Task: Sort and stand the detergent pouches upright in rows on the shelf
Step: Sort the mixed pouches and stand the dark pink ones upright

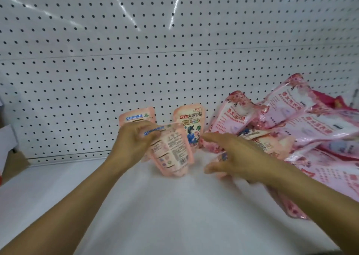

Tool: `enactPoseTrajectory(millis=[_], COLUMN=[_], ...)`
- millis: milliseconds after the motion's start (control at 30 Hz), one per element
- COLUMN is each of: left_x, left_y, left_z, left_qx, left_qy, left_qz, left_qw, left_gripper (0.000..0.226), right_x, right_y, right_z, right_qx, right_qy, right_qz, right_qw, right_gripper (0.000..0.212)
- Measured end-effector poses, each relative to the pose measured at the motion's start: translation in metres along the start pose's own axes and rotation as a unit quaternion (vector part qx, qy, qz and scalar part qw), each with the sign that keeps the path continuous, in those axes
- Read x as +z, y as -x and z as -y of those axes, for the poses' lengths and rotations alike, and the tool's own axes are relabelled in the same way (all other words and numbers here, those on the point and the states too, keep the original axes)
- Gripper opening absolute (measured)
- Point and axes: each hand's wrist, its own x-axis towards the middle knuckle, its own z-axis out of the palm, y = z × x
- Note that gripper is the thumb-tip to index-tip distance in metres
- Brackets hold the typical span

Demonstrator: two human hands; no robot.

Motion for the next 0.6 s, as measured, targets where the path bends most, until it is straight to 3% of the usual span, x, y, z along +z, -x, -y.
enactPoseTrajectory(millis=[67, 133, 233, 367, 433, 500, 533, 600], left_x=[-0.012, -0.023, -0.033, -0.037, -0.033, -0.02, -0.008, 0.021], left_y=[-0.009, -0.017, -0.025, -0.026, -0.021, -0.007, 0.003, 0.028], left_z=[0.005, 0.011, 0.02, 0.025, 0.022, 0.009, 0.0, -0.022], left_qx=[-0.021, -0.04, -0.058, -0.086, -0.049, 0.045, 0.088, 0.123], left_qy=[-0.025, -0.07, -0.181, -0.219, -0.305, -0.329, -0.292, -0.177], left_qz=[-0.043, -0.063, -0.064, -0.092, -0.13, -0.17, -0.158, -0.026], left_qw=[0.999, 0.995, 0.98, 0.968, 0.942, 0.928, 0.939, 0.976], left_gripper=[0.011, 0.012, 0.02, 0.033, 0.046, 0.051, 0.049, 0.056], right_x=[-0.013, -0.014, -0.014, -0.014, -0.012, -0.014, -0.017, -0.023], right_y=[0.011, 0.02, 0.027, 0.025, 0.023, 0.019, 0.017, 0.013], right_z=[-0.014, -0.029, -0.041, -0.048, -0.054, -0.058, -0.055, -0.043], right_qx=[0.012, 0.008, -0.001, -0.045, -0.068, -0.088, -0.098, -0.119], right_qy=[0.171, 0.265, 0.283, 0.32, 0.342, 0.34, 0.33, 0.309], right_qz=[0.045, 0.069, 0.063, 0.017, -0.038, -0.104, -0.123, -0.141], right_qw=[0.984, 0.962, 0.957, 0.946, 0.937, 0.93, 0.931, 0.933], right_gripper=[0.083, 0.075, 0.054, 0.038, 0.023, 0.018, 0.019, 0.027])
